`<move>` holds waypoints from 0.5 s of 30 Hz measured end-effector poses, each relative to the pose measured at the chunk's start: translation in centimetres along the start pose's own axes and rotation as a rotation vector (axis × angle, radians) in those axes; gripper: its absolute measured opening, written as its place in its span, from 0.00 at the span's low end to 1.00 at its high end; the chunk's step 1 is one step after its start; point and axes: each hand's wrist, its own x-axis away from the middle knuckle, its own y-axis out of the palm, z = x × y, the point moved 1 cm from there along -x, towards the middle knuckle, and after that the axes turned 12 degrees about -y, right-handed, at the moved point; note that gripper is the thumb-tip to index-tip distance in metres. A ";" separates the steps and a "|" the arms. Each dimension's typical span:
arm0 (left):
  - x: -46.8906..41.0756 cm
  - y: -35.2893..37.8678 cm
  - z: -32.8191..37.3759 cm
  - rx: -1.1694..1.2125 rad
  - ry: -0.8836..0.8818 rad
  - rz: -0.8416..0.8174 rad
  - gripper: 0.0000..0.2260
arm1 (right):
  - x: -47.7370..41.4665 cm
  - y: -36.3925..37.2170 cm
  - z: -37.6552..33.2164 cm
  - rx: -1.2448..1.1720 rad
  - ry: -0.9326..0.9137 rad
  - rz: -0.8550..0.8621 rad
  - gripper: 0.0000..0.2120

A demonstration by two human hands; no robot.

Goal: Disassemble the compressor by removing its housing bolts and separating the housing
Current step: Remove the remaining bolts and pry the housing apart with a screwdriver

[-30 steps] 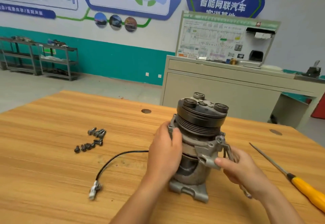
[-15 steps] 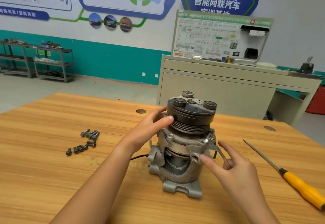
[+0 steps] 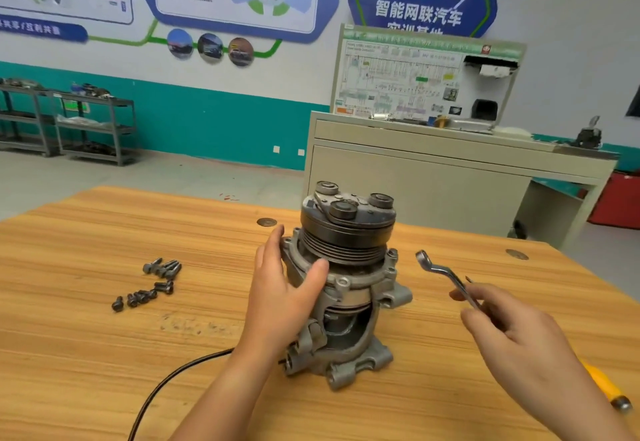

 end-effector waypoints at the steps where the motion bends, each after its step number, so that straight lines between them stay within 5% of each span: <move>1: 0.1 0.3 0.0 0.004 -0.001 0.020 0.38 | 0.0 -0.3 0.0 0.051 -0.038 -0.011 0.08; 15: 0.7 0.9 -0.2 0.050 0.022 0.081 0.37 | -4.4 1.0 0.5 0.763 -0.171 -0.216 0.22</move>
